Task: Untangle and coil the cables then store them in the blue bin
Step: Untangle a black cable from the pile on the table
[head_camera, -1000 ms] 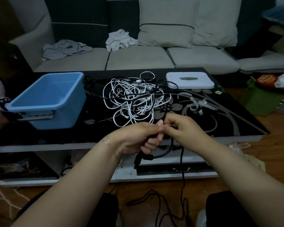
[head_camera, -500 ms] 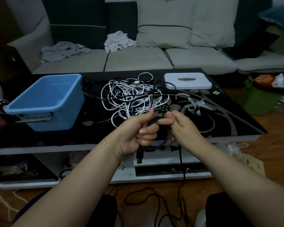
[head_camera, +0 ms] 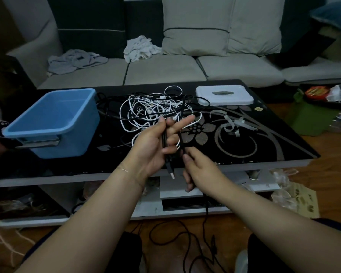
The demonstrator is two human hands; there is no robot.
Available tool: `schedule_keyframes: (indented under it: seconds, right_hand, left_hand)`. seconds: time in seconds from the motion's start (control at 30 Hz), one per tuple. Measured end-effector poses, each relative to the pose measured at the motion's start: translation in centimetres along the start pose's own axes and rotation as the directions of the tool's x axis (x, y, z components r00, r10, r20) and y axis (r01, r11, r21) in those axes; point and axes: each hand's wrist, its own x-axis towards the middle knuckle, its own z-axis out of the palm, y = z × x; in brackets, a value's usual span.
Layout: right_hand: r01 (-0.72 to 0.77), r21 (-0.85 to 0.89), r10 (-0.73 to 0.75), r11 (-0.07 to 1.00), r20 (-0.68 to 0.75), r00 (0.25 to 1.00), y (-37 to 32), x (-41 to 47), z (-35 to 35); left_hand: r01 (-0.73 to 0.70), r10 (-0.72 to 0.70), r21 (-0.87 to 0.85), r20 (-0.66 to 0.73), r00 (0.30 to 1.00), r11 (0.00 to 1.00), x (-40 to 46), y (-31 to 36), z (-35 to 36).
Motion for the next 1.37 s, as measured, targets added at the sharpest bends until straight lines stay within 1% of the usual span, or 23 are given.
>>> schedule_keyframes:
  seconds: [0.07,0.13,0.17,0.23,0.3,0.4,0.5,0.57,0.63,0.67,0.7,0.8,0.83,0.87,0.93,0.97,1.07,1.1,1.14,1.2,1.24,1.3,1.37]
  right_hand:
    - [0.034,-0.212,-0.026,0.977,0.04,0.999,0.1,-0.3,-0.2]
    - [0.108,-0.475,-0.053,0.873,0.129,0.99,0.3,-0.4,-0.6]
    - [0.134,-0.533,-0.051,0.836,0.168,0.984,0.4,-0.5,-0.8]
    - [0.127,-0.529,-0.012,0.839,0.215,0.976,0.2,-0.6,-1.1]
    - [0.089,-0.478,0.033,0.874,0.241,0.97,0.0,-0.5,-1.2]
    - [0.086,-0.473,0.037,0.877,0.244,0.969,-0.5,-0.4,-1.7]
    - [0.118,-0.525,0.024,0.843,0.256,0.966,-1.4,-0.6,-2.5]
    - [0.167,-0.611,0.082,0.774,0.357,0.93,-2.0,-1.1,-2.9]
    - [0.206,-0.682,0.158,0.701,0.431,0.888,-2.2,-1.4,-3.4]
    - [0.223,-0.703,0.157,0.675,0.432,0.888,-2.2,-1.5,-3.5]
    - [0.233,-0.721,0.13,0.652,0.409,0.903,-2.2,-1.5,-3.6]
    - [0.232,-0.762,-0.009,0.605,0.285,0.958,-3.0,-1.6,-3.8]
    - [0.228,-0.768,-0.038,0.598,0.257,0.966,-3.2,-1.7,-3.8]
    - [0.227,-0.765,-0.06,0.603,0.24,0.969,-3.4,-1.7,-3.9]
    - [0.214,-0.738,-0.097,0.64,0.198,0.975,-3.6,-1.9,-3.8]
    - [0.206,-0.735,-0.118,0.646,0.17,0.978,-3.6,-1.9,-3.9]
    - [0.167,-0.786,-0.186,0.595,0.067,0.98,-3.7,-1.6,-4.3]
    - [0.145,-0.771,-0.183,0.62,0.037,0.982,-3.7,-1.4,-4.7]
    - [0.136,-0.712,-0.161,0.688,0.034,0.986,-3.7,-1.1,-5.2]
    - [0.165,-0.544,-0.139,0.823,0.089,0.986,-3.3,-0.6,-6.1]
    - [0.189,-0.489,-0.155,0.851,0.111,0.982,-3.2,-0.5,-6.4]
    - [0.232,-0.465,-0.211,0.855,0.096,0.973,-3.0,-0.4,-6.9]
    - [0.243,-0.533,-0.254,0.811,0.054,0.966,-3.0,-0.4,-7.1]
  left_hand:
    - [-0.027,0.028,0.049,-0.025,0.999,0.998,0.0,0.0,-0.1]
    - [-0.068,0.072,0.081,-0.052,0.996,0.994,0.1,-0.2,-0.2]
    - [-0.095,0.101,0.095,-0.058,0.993,0.991,0.2,-0.3,-0.2]
    - [-0.154,0.167,0.165,-0.066,0.984,0.974,0.4,-0.7,-0.2]
    - [-0.212,0.246,0.3,-0.079,0.966,0.93,0.4,-1.1,-0.2]
    - [-0.249,0.343,0.569,-0.062,0.937,0.783,0.5,-1.4,-0.2]
    - [-0.254,0.378,0.777,0.022,0.925,0.577,0.4,-1.8,-0.2]
    - [-0.241,0.371,0.84,0.051,0.927,0.486,0.4,-2.0,-0.3]
    - [-0.218,0.342,0.867,0.059,0.938,0.449,0.4,-2.4,-0.4]
    - [-0.203,0.31,0.878,0.066,0.948,0.433,0.4,-2.6,-0.4]
    - [-0.194,0.275,0.894,0.083,0.958,0.404,0.4,-3.0,-0.5]
    - [-0.227,0.203,0.96,0.192,0.96,0.166,0.3,-4.2,-0.3]
    - [-0.23,0.19,0.965,0.204,0.96,0.125,0.3,-4.5,-0.2]
    - [-0.222,0.18,0.965,0.196,0.964,0.137,0.3,-4.5,-0.1]
    - [-0.189,0.16,0.952,0.153,0.975,0.242,0.3,-4.3,0.1]
    - [-0.171,0.156,0.947,0.133,0.979,0.271,0.4,-4.0,0.2]
    - [-0.169,0.147,0.968,0.143,0.979,0.185,0.6,-3.5,0.0]
    - [-0.174,0.121,0.97,0.155,0.981,0.17,0.5,-3.4,0.0]
    - [-0.182,0.087,0.966,0.169,0.982,0.183,0.4,-3.4,0.0]
    - [-0.178,0.046,0.953,0.172,0.984,0.247,0.3,-3.2,0.2]
    - [-0.167,0.041,0.943,0.162,0.986,0.287,0.3,-3.0,0.2]
    - [-0.124,0.003,0.915,0.133,0.991,0.385,0.3,-2.9,0.2]
    - [-0.049,-0.082,0.866,0.104,0.991,0.498,0.1,-2.8,0.3]
